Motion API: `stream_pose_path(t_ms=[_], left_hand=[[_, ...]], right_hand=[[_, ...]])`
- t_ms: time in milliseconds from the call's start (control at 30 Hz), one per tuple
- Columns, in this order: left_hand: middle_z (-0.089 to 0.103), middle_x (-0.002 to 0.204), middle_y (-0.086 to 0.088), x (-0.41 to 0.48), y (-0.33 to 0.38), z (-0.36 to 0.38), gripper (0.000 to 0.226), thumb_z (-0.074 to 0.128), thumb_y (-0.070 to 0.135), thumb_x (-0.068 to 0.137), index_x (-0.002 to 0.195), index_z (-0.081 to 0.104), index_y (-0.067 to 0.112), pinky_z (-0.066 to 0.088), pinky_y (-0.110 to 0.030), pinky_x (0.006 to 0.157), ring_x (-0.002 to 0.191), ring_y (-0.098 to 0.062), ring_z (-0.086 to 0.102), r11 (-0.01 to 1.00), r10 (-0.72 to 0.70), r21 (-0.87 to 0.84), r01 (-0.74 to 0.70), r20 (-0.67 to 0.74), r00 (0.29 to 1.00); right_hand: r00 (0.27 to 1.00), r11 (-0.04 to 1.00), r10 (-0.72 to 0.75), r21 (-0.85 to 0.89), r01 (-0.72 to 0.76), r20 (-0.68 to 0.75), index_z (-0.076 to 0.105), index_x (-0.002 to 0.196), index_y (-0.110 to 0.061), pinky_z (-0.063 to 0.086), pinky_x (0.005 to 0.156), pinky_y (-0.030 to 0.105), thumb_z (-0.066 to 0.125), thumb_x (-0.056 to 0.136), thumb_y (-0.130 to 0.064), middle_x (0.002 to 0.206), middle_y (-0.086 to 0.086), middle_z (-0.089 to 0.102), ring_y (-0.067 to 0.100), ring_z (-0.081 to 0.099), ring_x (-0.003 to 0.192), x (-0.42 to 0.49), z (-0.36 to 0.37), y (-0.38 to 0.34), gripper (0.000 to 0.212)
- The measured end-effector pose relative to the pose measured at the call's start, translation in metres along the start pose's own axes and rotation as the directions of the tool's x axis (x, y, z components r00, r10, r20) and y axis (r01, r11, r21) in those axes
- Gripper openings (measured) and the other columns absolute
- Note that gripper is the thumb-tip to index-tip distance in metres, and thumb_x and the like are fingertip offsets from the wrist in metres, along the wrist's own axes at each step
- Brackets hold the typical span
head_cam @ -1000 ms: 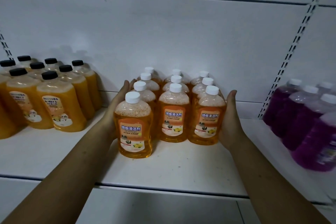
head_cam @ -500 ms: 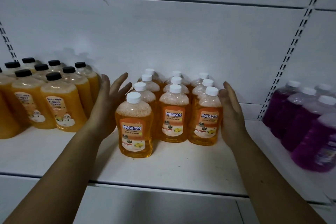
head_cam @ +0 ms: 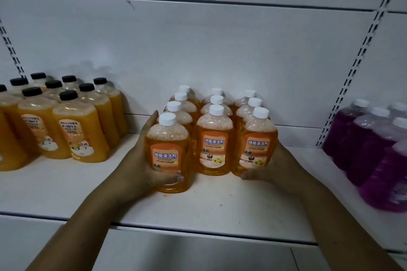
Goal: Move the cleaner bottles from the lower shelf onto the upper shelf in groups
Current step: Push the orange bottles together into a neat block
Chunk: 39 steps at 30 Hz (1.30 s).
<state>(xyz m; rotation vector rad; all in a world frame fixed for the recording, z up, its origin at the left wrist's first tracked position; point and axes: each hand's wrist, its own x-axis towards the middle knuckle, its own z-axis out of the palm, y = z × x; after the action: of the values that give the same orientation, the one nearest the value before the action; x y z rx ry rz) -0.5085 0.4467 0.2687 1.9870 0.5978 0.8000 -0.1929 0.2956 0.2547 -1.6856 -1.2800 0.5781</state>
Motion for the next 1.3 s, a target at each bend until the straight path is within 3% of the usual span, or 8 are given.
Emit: stream_pose_path(t_ms=[300,433,500,633,767,933,1167,1300], left_hand=[[0.047,0.153,0.024,-0.002,-0.001,0.004,0.139,0.097,0.058,0.053,0.159,0.006,0.056,0.055,-0.032,0.105,0.135,-0.004,0.056,0.999,0.043,-0.009,-0.043,-0.014,0.999],[0.044,0.155,0.025,-0.003,-0.002,0.003,0.142,0.096,0.068,0.048,0.156,0.004,0.061,0.054,-0.040,0.109,0.137,-0.006,0.054,0.999,0.049,-0.018,-0.049,-0.012,0.999],[0.043,0.155,0.027,-0.003,-0.003,0.003,0.141,0.096,0.067,0.049,0.156,0.003,0.062,0.053,-0.038,0.109,0.137,-0.003,0.053,0.998,0.051,-0.026,-0.052,-0.007,0.999],[0.044,0.152,0.030,-0.002,-0.006,0.003,0.140,0.095,0.066,0.050,0.155,0.002,0.063,0.054,-0.030,0.105,0.134,0.001,0.054,0.999,0.043,-0.023,-0.043,-0.007,0.999],[0.044,0.151,0.030,-0.003,-0.007,0.003,0.136,0.094,0.068,0.052,0.153,0.003,0.067,0.056,-0.026,0.101,0.133,0.002,0.054,0.999,0.039,-0.025,-0.039,-0.007,0.999],[0.047,0.149,0.031,-0.004,-0.007,0.004,0.134,0.093,0.068,0.052,0.152,0.004,0.067,0.056,-0.023,0.099,0.132,0.003,0.055,0.999,0.028,-0.043,-0.029,-0.006,1.000],[0.049,0.151,0.024,-0.004,-0.008,0.004,0.141,0.091,0.077,0.046,0.158,0.009,0.053,0.056,-0.019,0.097,0.131,0.003,0.056,0.999,-0.011,-0.039,0.011,0.006,1.000],[0.047,0.151,0.026,-0.005,-0.007,0.004,0.136,0.093,0.067,0.053,0.155,0.004,0.062,0.056,-0.028,0.102,0.132,0.001,0.056,0.999,0.010,-0.040,-0.009,0.005,1.000]], right_hand=[[0.999,1.000,0.012,-0.027,-0.013,-0.038,0.037,0.149,-0.042,0.057,0.103,0.038,0.101,0.054,-0.038,0.137,-0.021,0.063,0.009,0.064,0.124,-0.007,0.004,-0.009,0.114],[0.924,0.996,-0.056,0.039,0.076,-0.379,0.020,0.161,-0.040,0.050,0.106,0.040,0.092,0.055,-0.047,0.164,-0.010,0.036,0.014,0.043,0.143,-0.020,0.003,-0.044,0.129],[0.826,0.965,-0.263,-0.147,0.219,-0.498,0.030,0.158,-0.038,0.044,0.104,0.029,0.090,0.057,-0.060,0.162,-0.009,0.037,0.010,0.039,0.143,-0.026,0.005,-0.071,0.119],[0.751,0.575,-0.642,-0.745,0.338,-0.154,0.040,0.155,-0.033,0.033,0.118,0.049,0.087,0.064,-0.068,0.160,0.003,0.042,0.027,0.040,0.146,-0.019,0.029,-0.120,0.108],[0.842,0.288,-0.532,-0.917,0.276,0.086,0.051,0.147,-0.035,0.018,0.115,0.051,0.095,0.052,-0.065,0.158,0.011,0.048,0.038,0.048,0.143,-0.002,0.055,-0.127,0.109],[0.865,0.256,-0.488,-0.928,0.271,0.118,0.061,0.142,-0.033,0.022,0.112,0.049,0.103,0.044,-0.054,0.153,0.014,0.055,0.041,0.056,0.137,0.007,0.056,-0.118,0.108],[0.837,0.225,-0.531,-0.932,0.286,0.129,0.059,0.143,-0.032,0.021,0.113,0.048,0.103,0.043,-0.053,0.156,0.014,0.051,0.040,0.054,0.139,0.009,0.056,-0.113,0.110],[0.838,0.219,-0.530,-0.933,0.284,0.131,0.049,0.150,-0.034,0.015,0.119,0.050,0.100,0.052,-0.053,0.164,0.015,0.039,0.042,0.043,0.148,0.010,0.057,-0.112,0.112]])
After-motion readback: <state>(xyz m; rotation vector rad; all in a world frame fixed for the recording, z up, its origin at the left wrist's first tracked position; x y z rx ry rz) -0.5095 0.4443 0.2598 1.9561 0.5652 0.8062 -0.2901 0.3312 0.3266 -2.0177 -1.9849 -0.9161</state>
